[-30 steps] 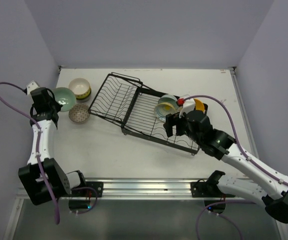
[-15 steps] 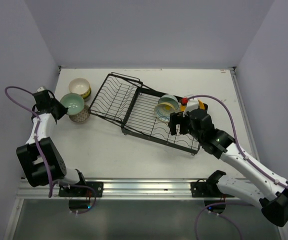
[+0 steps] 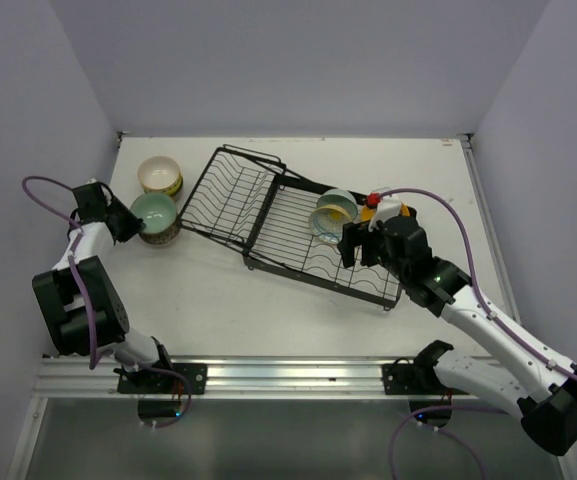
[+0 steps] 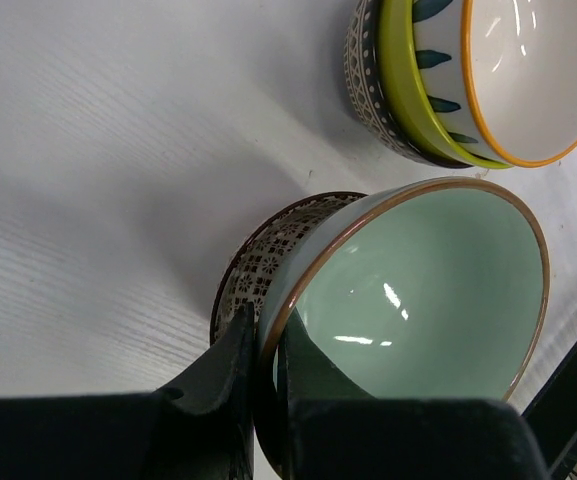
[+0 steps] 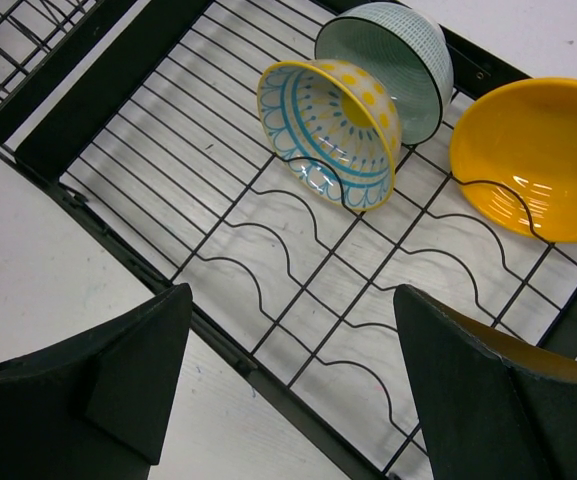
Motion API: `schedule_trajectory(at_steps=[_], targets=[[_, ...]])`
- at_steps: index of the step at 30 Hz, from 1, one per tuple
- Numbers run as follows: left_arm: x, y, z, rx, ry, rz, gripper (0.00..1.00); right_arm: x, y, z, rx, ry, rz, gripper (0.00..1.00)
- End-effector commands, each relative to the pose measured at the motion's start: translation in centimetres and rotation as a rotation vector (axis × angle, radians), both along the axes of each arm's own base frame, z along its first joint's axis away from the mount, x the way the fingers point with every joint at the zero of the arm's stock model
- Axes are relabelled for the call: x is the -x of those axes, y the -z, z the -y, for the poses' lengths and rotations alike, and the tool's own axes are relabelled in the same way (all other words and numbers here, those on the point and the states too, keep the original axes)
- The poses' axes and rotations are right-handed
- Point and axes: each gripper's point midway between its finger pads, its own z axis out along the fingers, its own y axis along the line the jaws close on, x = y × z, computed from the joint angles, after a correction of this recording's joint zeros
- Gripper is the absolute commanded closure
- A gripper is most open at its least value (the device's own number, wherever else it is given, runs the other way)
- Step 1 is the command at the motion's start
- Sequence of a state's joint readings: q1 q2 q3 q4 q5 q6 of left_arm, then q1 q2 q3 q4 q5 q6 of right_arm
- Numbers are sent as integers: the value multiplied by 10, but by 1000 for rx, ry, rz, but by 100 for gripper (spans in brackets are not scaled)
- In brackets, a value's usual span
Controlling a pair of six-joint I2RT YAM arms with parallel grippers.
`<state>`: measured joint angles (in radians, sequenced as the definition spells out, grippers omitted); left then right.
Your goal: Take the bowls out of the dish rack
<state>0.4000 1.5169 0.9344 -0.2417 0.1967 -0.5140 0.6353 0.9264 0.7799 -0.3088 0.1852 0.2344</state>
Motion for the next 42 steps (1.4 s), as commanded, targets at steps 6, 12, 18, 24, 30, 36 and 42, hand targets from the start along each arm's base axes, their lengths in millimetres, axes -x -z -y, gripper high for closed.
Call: schedule_trajectory(at_steps=[6, 12, 18, 24, 30, 36, 42], targets=[[-19, -23, -8, -21, 4, 102, 100, -4, -12, -2, -40, -8, 44, 14], [-20, -15, -5, -8, 20, 82, 88, -3, -11, -2, -39, -6, 43, 14], [-19, -11, -4, -2, 31, 70, 81, -4, -9, 1, -36, 11, 41, 14], [-19, -9, -3, -4, 37, 64, 70, -4, -10, 1, -39, 11, 43, 14], [-19, -12, -5, -22, 41, 62, 67, -4, -10, 1, -38, 13, 42, 14], [-17, -25, -19, -95, 10, 58, 61, -4, -8, 3, -36, 26, 41, 13], [-17, -38, -24, -147, 11, 78, 52, -4, -8, 4, -35, 29, 40, 13]])
